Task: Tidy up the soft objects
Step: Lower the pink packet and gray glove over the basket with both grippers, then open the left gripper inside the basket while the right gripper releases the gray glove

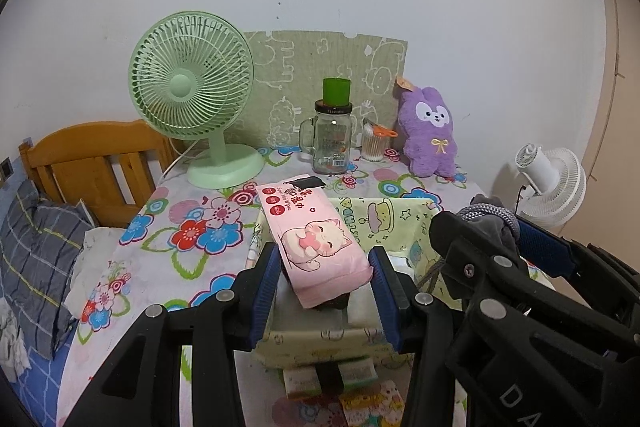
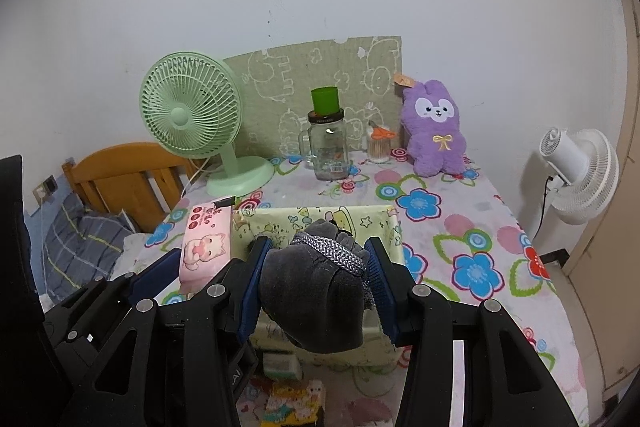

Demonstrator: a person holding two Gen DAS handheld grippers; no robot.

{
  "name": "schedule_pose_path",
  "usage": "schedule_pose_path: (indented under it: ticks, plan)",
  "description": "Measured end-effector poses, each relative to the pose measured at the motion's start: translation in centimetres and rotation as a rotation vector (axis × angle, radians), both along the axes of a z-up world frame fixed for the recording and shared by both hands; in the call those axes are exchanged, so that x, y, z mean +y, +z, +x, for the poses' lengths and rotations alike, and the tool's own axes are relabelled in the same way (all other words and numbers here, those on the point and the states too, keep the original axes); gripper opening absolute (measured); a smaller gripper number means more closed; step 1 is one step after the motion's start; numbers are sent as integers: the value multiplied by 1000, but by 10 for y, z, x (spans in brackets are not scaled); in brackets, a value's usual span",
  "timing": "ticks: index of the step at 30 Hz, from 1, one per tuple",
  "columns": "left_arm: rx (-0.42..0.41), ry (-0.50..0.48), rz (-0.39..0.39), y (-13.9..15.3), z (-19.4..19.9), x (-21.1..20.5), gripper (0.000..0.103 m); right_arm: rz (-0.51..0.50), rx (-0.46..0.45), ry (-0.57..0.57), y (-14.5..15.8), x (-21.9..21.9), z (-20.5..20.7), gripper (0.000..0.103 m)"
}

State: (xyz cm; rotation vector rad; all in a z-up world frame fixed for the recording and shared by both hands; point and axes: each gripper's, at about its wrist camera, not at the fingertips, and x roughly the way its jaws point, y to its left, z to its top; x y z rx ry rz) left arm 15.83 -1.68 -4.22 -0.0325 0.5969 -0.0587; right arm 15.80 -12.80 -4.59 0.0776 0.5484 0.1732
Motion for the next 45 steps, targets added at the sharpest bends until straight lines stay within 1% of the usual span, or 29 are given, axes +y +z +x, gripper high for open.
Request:
schedule_pose_path:
  ticks: [7,18,20,21,22,24,25,27,31,35,36,38,39,40,45]
  plan:
    - [37,-13,-10,-11,20,2,46,-4,21,13,-8,4,23,51]
    - [87,-47,-25,-25,39,4,47,-7,58,24,-23,9,47,51]
    - [94,-52,-22,-26,40,3,53,-7,66,24,-26,10,51,51]
    - [97,-51,-21,-27,41,3,60,-7,69,24,-27,10,53,51]
    - [98,-50,-20,-28,42,4,64,-7,72,26,-28,10,55,51]
    - [103,-45,-18,-29,44,5,66,-7,77,32,-29,11,58,51]
    - [107,-41,-17,-30,45,6,70,-7,78,35,-30,12,60,51]
    - [110,-36,-19,-31,47,8,75,-9,81,43,-32,14,63,51]
    - [111,-19,1,-32,49,11,82,-21,85,53,-35,19,68,51]
    - [120,-10,7,-35,52,12,83,-27,96,73,-39,22,75,52]
    - [120,-10,8,-36,52,12,84,-27,101,78,-39,22,76,53]
    - [119,-16,9,-36,51,12,88,-21,112,91,-41,23,77,62]
    - [116,-20,9,-35,50,11,89,-15,112,94,-41,22,78,71]
    - [112,-21,11,-34,49,11,90,-7,110,96,-41,21,77,76]
    - [104,-14,20,-30,45,10,94,-16,108,110,-38,22,73,81]
